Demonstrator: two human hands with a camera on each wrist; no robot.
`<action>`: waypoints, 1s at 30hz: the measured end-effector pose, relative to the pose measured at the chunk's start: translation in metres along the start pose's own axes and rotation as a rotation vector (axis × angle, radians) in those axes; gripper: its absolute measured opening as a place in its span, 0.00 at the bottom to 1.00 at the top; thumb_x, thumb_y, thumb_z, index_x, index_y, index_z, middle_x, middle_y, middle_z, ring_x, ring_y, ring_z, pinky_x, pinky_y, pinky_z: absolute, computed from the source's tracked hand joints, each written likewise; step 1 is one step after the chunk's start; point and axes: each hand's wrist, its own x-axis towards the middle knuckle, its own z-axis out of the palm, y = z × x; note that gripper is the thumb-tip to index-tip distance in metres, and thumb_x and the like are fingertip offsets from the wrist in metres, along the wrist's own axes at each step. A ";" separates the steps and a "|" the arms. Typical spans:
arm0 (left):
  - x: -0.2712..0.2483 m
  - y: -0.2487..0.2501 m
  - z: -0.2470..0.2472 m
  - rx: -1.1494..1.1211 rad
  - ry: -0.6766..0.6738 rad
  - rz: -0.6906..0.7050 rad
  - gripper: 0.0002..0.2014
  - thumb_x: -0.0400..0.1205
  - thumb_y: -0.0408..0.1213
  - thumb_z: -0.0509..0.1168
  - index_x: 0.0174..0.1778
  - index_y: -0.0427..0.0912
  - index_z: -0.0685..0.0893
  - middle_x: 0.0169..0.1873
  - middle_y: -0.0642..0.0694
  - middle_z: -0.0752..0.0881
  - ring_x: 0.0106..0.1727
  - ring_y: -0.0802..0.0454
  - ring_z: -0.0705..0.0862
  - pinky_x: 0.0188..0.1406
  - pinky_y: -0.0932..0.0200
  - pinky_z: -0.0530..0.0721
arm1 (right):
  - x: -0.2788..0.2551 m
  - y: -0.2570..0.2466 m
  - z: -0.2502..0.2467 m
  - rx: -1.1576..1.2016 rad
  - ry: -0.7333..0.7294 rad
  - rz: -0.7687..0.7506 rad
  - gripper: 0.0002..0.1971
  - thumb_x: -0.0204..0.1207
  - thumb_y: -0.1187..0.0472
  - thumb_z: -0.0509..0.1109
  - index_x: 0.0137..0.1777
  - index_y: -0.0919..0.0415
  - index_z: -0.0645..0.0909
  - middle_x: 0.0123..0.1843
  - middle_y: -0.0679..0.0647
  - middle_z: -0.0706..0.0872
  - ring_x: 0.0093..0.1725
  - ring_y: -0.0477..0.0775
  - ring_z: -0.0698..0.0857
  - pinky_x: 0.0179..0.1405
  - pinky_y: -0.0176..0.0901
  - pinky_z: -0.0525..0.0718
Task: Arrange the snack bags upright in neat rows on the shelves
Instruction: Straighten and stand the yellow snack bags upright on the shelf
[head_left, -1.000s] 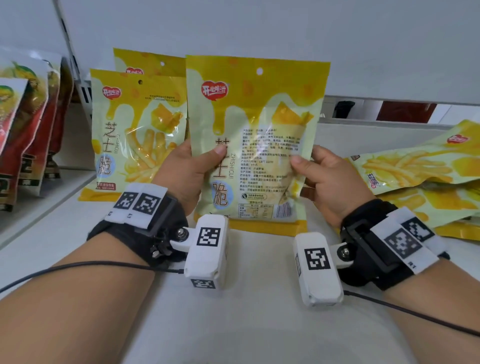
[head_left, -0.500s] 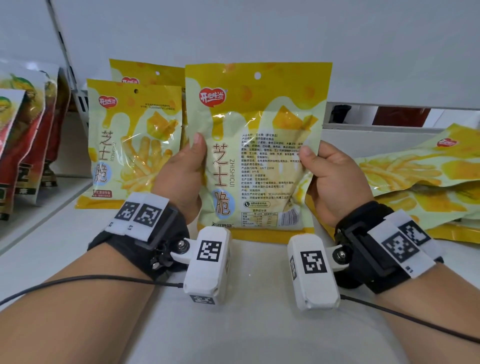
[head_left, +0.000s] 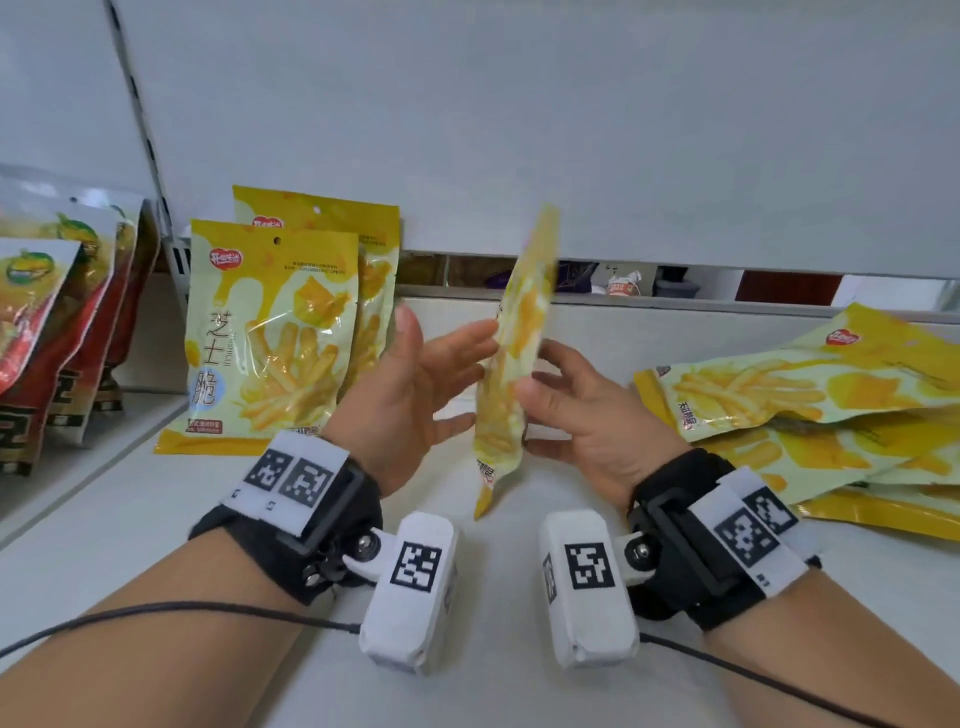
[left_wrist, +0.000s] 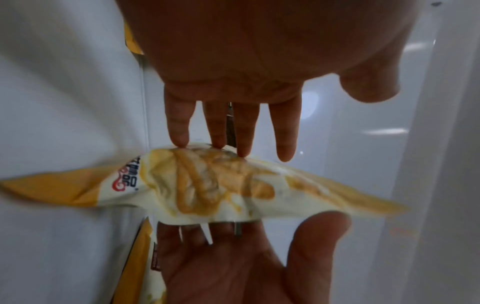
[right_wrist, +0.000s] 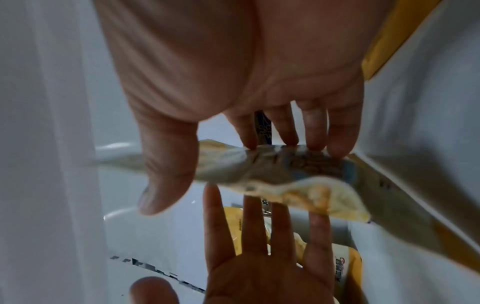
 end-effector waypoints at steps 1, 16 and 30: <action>0.000 0.001 0.004 -0.004 -0.006 -0.006 0.39 0.68 0.78 0.44 0.58 0.58 0.87 0.63 0.55 0.86 0.69 0.58 0.79 0.67 0.46 0.75 | 0.000 -0.001 0.000 -0.038 0.037 -0.020 0.35 0.61 0.50 0.78 0.70 0.48 0.71 0.62 0.48 0.84 0.57 0.48 0.86 0.54 0.50 0.85; -0.013 0.006 0.023 0.189 0.254 -0.125 0.37 0.68 0.69 0.48 0.55 0.48 0.87 0.56 0.46 0.89 0.58 0.48 0.85 0.53 0.52 0.82 | -0.002 -0.028 -0.033 -0.258 0.795 -0.231 0.46 0.70 0.68 0.71 0.83 0.56 0.46 0.83 0.54 0.54 0.81 0.55 0.59 0.78 0.50 0.65; -0.049 0.025 -0.060 0.248 0.587 -0.093 0.24 0.85 0.58 0.51 0.42 0.50 0.89 0.45 0.50 0.89 0.51 0.51 0.85 0.49 0.52 0.81 | 0.002 -0.022 0.040 -0.302 0.228 -0.174 0.11 0.76 0.67 0.68 0.54 0.51 0.81 0.51 0.48 0.87 0.47 0.38 0.84 0.39 0.26 0.79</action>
